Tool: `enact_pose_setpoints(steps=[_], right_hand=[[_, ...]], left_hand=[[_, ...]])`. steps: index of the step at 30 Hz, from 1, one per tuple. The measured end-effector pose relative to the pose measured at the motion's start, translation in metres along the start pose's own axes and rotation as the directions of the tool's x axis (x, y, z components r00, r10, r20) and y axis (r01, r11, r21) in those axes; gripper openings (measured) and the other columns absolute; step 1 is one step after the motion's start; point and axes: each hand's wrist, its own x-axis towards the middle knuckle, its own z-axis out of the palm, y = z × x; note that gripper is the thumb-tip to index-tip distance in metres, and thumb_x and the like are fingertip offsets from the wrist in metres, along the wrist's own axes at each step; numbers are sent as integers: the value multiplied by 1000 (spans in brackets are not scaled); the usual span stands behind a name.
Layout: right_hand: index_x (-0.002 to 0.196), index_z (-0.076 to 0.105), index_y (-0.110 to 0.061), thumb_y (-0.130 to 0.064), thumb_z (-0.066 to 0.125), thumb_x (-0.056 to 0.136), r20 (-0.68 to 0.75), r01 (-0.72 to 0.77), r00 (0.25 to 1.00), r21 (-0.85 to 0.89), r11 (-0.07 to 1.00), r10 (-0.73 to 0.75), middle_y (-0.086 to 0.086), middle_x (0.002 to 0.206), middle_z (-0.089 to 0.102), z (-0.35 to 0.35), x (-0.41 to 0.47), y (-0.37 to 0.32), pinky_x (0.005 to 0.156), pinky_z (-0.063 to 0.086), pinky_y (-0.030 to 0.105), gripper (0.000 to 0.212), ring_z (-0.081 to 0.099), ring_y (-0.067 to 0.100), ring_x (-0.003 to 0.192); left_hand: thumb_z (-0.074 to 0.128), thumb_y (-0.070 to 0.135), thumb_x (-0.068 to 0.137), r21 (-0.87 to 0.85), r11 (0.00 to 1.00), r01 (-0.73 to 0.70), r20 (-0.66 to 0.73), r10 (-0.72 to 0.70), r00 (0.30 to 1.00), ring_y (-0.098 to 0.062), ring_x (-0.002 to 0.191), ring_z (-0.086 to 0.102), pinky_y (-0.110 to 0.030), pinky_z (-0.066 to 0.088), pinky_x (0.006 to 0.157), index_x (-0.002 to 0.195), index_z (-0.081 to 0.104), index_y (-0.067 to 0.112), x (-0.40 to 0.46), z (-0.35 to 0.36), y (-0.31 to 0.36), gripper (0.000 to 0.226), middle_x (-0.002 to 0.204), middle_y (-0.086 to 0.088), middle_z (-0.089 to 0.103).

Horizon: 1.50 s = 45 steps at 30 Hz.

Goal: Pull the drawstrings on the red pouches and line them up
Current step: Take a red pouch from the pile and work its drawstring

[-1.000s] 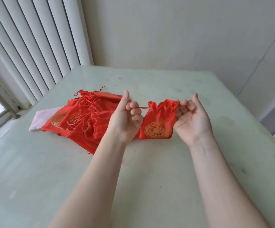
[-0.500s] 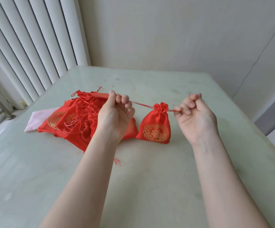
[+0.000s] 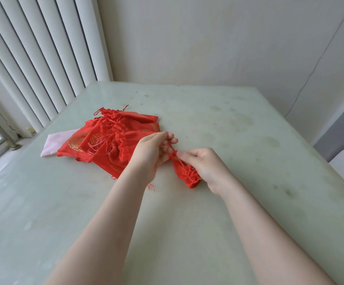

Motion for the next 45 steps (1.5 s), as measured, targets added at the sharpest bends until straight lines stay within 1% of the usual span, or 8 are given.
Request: enact_pose_setpoints(steps=[7,14,18,25,28,32,40,45], right_hand=[[67,57,-5,-13,56,91,51,44,998,21,999,-45,8,56,45,16,-25,-6,37,36,16,25,42,9,35],[74,54,-13,-17,44,97,-60,-43,995,450,892,78,-6,47,46,3,-9,-6,34,15,14,25,31,3,32],[74,55,-12,-15,43,97,-102,11,994,528,849,51,-3,54,41,-1,-4,-6,35,16,17,26,31,4,34],[75,62,-7,-9,46,95,-148,230,969,244,942,-198,-7,54,47,-12,-12,0,50,36,15,26,38,8,49],[74,58,8,-5,49,93,-257,168,958,134,977,-130,-6,47,42,-14,-8,8,46,36,15,24,35,2,40],[64,48,-8,-5,50,93,-198,106,975,33,994,-97,-15,36,38,-10,-7,13,41,27,14,29,32,-1,33],[89,64,-7,-5,45,95,-259,81,966,211,974,-24,0,56,36,-16,-11,7,39,27,13,19,30,3,36],[81,53,-14,-4,48,92,-363,170,931,355,919,-32,-1,54,46,-23,-17,-2,44,30,20,16,38,9,44]], left_hand=[[45,12,94,-17,993,-116,32,116,993,-7,43,37,-19,36,43,91,59,13,-29,2,2,14,76,1,65],[49,37,93,595,804,-5,23,-10,1000,-10,55,51,-22,39,49,103,60,14,-29,9,-14,27,76,1,59],[51,30,95,427,902,-62,243,-48,969,-21,81,66,-31,55,78,97,62,10,-29,11,-18,23,89,-11,67],[55,-1,88,365,864,-347,223,281,933,-16,64,58,-27,48,66,77,65,11,-17,13,-27,19,75,-4,63],[52,0,90,287,929,-233,227,170,959,-15,61,57,-27,47,69,72,61,8,-18,14,-33,22,69,-5,61],[44,7,93,54,999,6,219,-18,976,-11,65,54,-19,45,58,69,55,11,-21,10,-38,26,69,1,57],[49,24,88,-145,984,101,317,-50,947,-7,68,58,-22,43,69,81,58,19,-28,7,-39,13,76,10,65],[50,16,94,230,968,-98,192,53,980,-9,54,41,-25,35,58,68,50,14,-32,11,-42,26,56,8,49]])
